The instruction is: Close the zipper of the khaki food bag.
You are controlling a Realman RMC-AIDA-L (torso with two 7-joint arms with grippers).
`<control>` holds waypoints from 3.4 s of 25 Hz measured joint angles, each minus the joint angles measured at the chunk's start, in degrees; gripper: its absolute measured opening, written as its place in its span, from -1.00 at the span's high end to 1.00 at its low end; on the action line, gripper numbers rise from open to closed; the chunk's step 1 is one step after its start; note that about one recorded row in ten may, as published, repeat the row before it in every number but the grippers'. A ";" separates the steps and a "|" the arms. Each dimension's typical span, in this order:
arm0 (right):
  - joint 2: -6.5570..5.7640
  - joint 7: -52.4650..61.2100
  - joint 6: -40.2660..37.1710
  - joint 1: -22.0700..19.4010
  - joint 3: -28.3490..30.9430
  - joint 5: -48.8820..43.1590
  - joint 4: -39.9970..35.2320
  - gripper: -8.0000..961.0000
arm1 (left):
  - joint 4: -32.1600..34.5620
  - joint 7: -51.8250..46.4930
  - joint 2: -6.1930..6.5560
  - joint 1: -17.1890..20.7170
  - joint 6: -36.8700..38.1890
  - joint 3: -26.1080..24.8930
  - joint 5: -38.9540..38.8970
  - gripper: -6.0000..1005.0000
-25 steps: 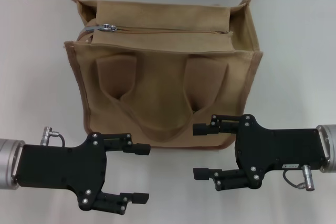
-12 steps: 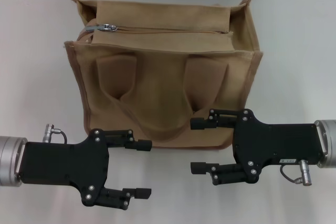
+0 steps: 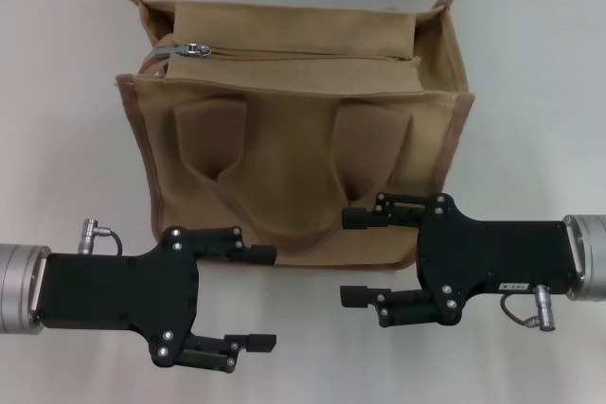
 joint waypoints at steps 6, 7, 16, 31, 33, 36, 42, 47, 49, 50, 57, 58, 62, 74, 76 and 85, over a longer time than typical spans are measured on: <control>-0.01 -0.91 0.59 0.49 -0.07 0.82 1.78 -0.58 | -0.23 0.01 0.03 0.46 -0.04 -0.30 -2.01 -0.47; -0.01 -1.49 0.46 0.52 -0.13 1.17 2.11 -0.58 | -0.27 0.01 0.03 0.61 -0.04 -0.57 -2.55 -0.47; -0.02 -5.03 0.53 0.66 0.05 2.83 5.40 -0.58 | -4.10 -0.29 0.70 7.30 0.19 -20.59 -16.04 -0.46; 0.07 -11.61 0.02 1.83 -0.18 6.89 11.09 -0.58 | -11.85 6.76 -0.22 3.45 -17.70 -18.25 -18.35 -0.43; 0.08 -11.80 0.01 1.87 -0.07 7.00 11.99 -0.58 | -13.36 8.57 -0.25 2.51 -18.26 -18.41 -18.50 -0.43; 0.08 -11.90 -0.01 1.82 -0.13 7.20 12.58 -0.58 | -15.40 10.80 -0.32 1.33 -19.09 -19.23 -20.20 -0.42; 0.10 -11.95 -0.55 1.07 -0.01 7.46 13.58 -0.58 | -17.11 13.43 -0.43 1.19 -16.47 -19.42 -24.98 -0.41; 0.16 -12.00 -1.09 1.42 -0.10 7.53 14.40 -0.58 | -18.20 13.66 -0.43 1.12 -15.45 -19.48 -27.04 -0.40; 0.16 -12.01 -1.11 1.51 0.03 7.77 14.50 -0.58 | -18.79 13.52 -0.39 1.28 -14.57 -19.52 -28.28 -0.40; 0.16 -12.01 -1.11 1.51 0.03 7.77 14.50 -0.58 | -18.79 13.52 -0.39 1.28 -14.57 -19.52 -28.28 -0.40; 0.16 -12.02 -0.40 1.60 0.06 8.21 14.60 -0.58 | -19.67 13.57 -0.40 1.20 -14.57 -18.88 -29.06 -0.38; 0.16 -12.03 -0.39 1.60 0.06 8.21 14.61 -0.58 | -19.69 13.70 -0.44 1.18 -14.97 -18.87 -29.06 -0.38; 0.17 -12.11 -0.35 1.63 0.06 8.21 14.61 -0.58 | -19.86 13.65 -0.51 1.20 -15.38 -18.84 -29.10 -0.37; 0.16 -12.11 -0.33 1.64 0.06 8.91 14.75 -0.58 | -21.83 13.76 -0.52 1.45 -15.44 -20.51 -30.35 0.18; 0.16 -12.11 -0.33 1.64 0.06 8.91 14.77 -0.58 | -21.87 13.77 -0.52 1.50 -15.43 -20.49 -30.36 0.27; 0.16 -12.12 -1.40 1.63 0.08 8.99 14.83 -0.58 | -24.15 13.33 -0.49 1.65 -13.51 -21.65 -30.52 0.90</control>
